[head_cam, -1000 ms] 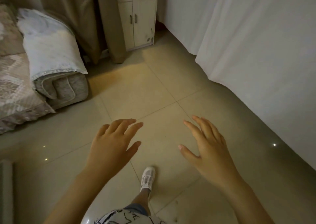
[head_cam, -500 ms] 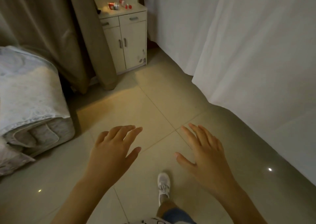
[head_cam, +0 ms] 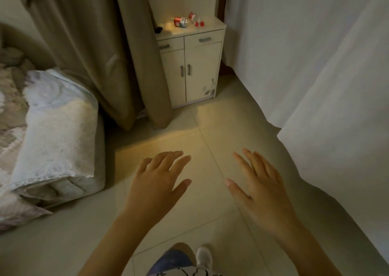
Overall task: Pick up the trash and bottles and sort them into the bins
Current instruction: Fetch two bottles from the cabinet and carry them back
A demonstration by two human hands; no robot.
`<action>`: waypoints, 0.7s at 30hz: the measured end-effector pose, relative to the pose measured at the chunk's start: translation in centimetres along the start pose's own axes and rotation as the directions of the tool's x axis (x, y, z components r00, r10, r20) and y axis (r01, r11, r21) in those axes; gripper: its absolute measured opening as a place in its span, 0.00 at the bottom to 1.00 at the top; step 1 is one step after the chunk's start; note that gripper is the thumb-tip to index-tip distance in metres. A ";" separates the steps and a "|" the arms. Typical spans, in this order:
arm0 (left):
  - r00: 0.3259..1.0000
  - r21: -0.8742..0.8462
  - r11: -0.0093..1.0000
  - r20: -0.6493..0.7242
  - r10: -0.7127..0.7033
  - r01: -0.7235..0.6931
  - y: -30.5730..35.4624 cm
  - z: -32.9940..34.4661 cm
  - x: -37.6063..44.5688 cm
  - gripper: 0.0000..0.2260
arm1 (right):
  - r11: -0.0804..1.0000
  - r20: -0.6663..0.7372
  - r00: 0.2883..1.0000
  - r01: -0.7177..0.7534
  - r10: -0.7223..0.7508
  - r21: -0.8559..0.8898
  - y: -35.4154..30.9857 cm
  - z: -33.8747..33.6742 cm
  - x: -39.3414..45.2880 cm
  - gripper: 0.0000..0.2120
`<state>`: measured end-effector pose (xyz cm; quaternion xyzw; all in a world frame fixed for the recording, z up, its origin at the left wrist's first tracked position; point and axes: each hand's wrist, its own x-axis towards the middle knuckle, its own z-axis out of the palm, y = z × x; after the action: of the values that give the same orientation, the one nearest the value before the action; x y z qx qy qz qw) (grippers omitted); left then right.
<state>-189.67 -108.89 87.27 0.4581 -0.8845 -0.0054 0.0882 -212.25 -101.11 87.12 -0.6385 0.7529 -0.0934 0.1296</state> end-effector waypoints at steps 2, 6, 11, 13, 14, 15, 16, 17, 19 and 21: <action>0.998 -0.004 0.999 -0.035 -0.054 0.054 -1.2 0.3 3.3 0.23 | 0.999 -0.018 0.999 0.040 -0.039 0.020 0.5 -0.9 3.9 0.38; 0.986 -0.001 0.989 -0.084 -0.146 0.147 -3.1 1.4 10.9 0.23 | 0.995 -0.013 0.995 0.098 -0.097 0.021 1.5 -2.6 12.6 0.37; 0.973 -0.004 0.978 -0.101 -0.209 0.210 -5.8 3.9 22.3 0.26 | 0.997 -0.068 0.994 0.082 -0.081 0.010 3.7 -4.3 24.6 0.36; 0.971 -0.023 0.975 -0.085 -0.224 0.223 -6.9 4.7 26.9 0.26 | 0.998 -0.044 0.997 0.056 -0.056 0.005 4.8 -5.1 28.6 0.36; 0.972 -0.031 0.975 -0.078 -0.223 0.222 -7.5 5.1 29.4 0.26 | 0.999 -0.042 0.998 0.042 -0.041 0.019 5.4 -5.6 30.7 0.36; 0.974 -0.028 0.977 -0.076 -0.214 0.212 -8.0 5.4 31.8 0.26 | 0.999 -0.051 0.998 0.032 -0.031 0.032 6.0 -6.2 32.7 0.35; 0.978 -0.020 0.981 -0.074 -0.195 0.194 -8.5 5.7 34.3 0.26 | 0.999 -0.065 0.998 0.027 -0.024 0.038 6.6 -6.7 34.6 0.35; 0.982 -0.014 0.985 -0.072 -0.172 0.172 -9.0 6.0 36.8 0.25 | 0.999 -0.080 0.997 0.023 -0.020 0.034 7.4 -7.2 36.5 0.35; 0.989 -0.010 0.991 -0.065 -0.135 0.135 -9.8 6.4 41.6 0.26 | 0.999 -0.106 0.994 0.008 -0.004 0.035 8.8 -8.2 40.1 0.34; 0.992 -0.001 0.994 -0.072 -0.106 0.106 -10.3 6.7 46.2 0.25 | 0.996 -0.129 0.990 -0.038 0.048 0.084 10.1 -8.9 43.7 0.34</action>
<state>-208.54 -152.84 86.78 0.5043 -0.8553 0.0077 0.1188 -231.14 -142.67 89.16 -0.6088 0.7690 -0.1627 0.1075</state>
